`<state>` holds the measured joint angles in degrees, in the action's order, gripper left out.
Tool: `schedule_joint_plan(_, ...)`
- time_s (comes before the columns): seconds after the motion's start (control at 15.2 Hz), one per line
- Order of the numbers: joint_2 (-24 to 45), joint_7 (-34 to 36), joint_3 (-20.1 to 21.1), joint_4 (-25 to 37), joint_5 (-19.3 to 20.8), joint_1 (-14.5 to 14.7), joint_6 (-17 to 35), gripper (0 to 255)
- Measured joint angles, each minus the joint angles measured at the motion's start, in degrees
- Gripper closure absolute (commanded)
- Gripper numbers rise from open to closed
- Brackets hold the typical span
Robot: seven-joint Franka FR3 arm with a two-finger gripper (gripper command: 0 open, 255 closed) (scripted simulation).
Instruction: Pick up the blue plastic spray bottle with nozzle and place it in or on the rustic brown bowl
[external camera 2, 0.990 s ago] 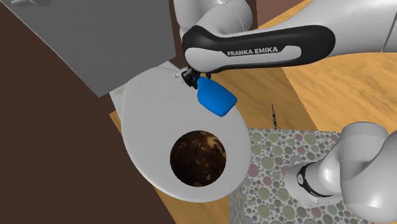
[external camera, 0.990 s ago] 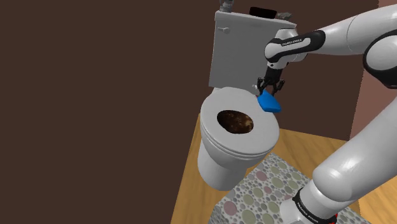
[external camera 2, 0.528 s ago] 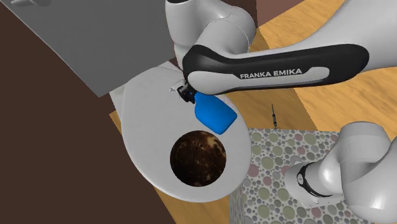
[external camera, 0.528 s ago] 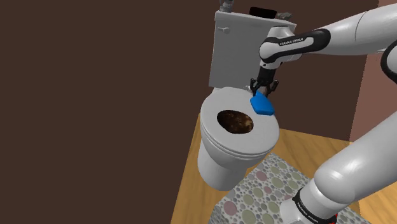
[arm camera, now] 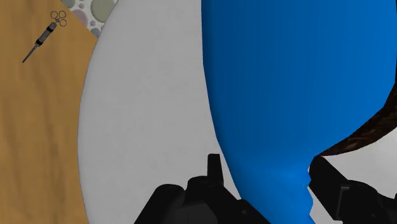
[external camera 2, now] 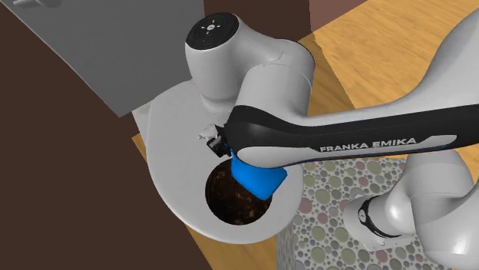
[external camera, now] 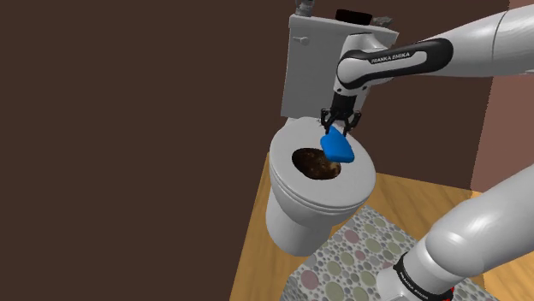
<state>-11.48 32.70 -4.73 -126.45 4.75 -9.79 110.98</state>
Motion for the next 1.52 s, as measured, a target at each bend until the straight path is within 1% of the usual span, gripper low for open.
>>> schedule_joint_plan(0.26, -1.79, 5.90, 3.79, -1.46, -1.27, 2.76, -0.71, 255)
schedule_joint_plan(0.4, -1.44, 6.94, 4.38, -2.36, -1.46, 3.18, 0.47, 255)
schedule_joint_plan(1.19, 2.09, 7.79, 4.53, -8.42, -1.25, 3.25, 10.02, 255)
schedule_joint_plan(1.52, 2.66, 7.86, 4.53, -8.80, -1.22, 3.24, 11.01, 255)
